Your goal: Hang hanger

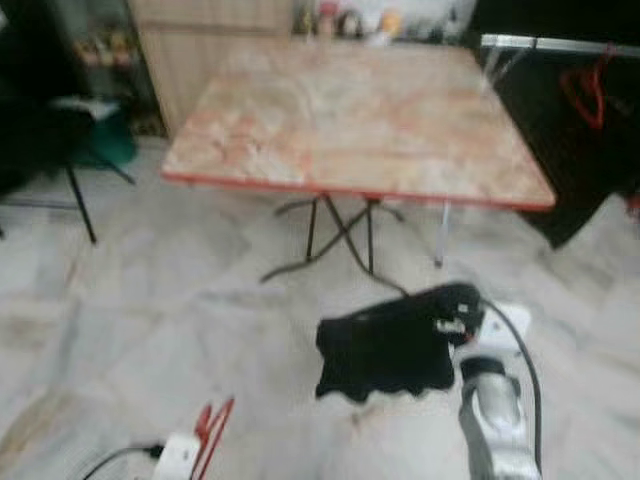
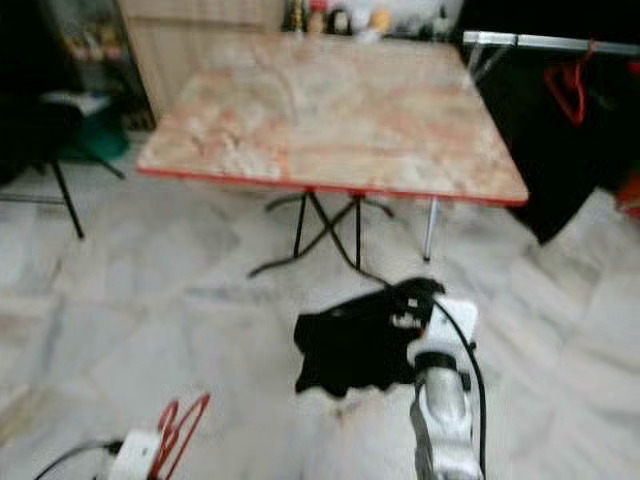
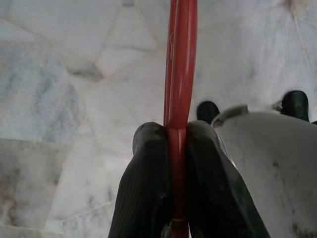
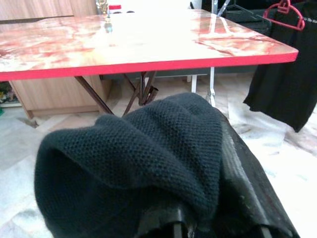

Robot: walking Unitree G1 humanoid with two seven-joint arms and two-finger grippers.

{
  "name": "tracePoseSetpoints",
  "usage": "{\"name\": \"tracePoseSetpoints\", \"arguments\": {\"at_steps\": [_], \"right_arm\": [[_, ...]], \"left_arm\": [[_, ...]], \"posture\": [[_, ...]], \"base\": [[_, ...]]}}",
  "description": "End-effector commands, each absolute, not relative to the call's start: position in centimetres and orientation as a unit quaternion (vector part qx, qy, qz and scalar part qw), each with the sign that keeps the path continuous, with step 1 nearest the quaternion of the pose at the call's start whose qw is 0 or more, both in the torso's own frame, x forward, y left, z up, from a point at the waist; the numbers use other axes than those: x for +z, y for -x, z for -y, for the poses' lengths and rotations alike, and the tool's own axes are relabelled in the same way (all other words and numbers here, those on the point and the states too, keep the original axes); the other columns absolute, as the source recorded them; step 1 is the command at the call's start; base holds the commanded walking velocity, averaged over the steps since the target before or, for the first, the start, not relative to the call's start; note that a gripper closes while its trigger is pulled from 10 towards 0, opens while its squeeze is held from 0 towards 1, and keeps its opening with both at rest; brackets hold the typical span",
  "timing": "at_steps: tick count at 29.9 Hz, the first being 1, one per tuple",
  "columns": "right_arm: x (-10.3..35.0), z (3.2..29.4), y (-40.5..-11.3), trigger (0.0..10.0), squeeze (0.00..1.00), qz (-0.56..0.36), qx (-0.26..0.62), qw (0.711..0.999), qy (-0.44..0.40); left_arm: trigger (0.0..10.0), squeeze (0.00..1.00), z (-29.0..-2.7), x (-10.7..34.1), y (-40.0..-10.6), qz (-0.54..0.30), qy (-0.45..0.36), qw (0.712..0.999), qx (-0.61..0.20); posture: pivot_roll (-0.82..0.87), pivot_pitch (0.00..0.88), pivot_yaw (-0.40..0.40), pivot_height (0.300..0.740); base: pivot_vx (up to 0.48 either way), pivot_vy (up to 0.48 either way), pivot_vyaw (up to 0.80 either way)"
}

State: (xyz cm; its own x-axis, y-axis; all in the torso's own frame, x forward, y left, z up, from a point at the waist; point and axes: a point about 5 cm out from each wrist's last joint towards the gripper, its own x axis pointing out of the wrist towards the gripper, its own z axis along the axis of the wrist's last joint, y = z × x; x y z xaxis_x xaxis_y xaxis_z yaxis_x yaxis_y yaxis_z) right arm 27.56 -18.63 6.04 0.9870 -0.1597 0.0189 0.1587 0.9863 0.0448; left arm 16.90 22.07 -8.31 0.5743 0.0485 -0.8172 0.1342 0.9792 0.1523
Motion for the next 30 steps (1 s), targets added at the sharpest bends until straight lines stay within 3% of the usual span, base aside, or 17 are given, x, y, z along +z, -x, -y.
{"name": "tracePoseSetpoints", "arguments": {"at_steps": [1,14,30], "right_arm": [[6.6,19.3,-27.5,10.0,0.00,0.026,-0.093,0.995,-0.020],[7.8,19.4,-28.1,10.0,0.00,0.050,-0.089,0.995,-0.015],[16.6,18.9,-30.3,10.0,0.00,0.202,-0.071,0.977,0.017]], "left_arm": [[10.0,0.00,-21.8,-8.5,-16.5,-0.466,-0.094,0.879,-0.030],[10.0,0.00,-21.2,-8.5,-16.9,-0.457,-0.084,0.885,-0.027],[10.0,0.00,-21.4,-8.4,-17.1,-0.452,-0.088,0.887,-0.024]], "posture": [[0.04,0.051,-0.046,0.740],[0.04,0.042,-0.049,0.740],[0.04,0.022,-0.037,0.740]], "base": [[0.000,0.000,0.00],[0.000,0.000,0.00],[0.000,0.000,0.00]]}}
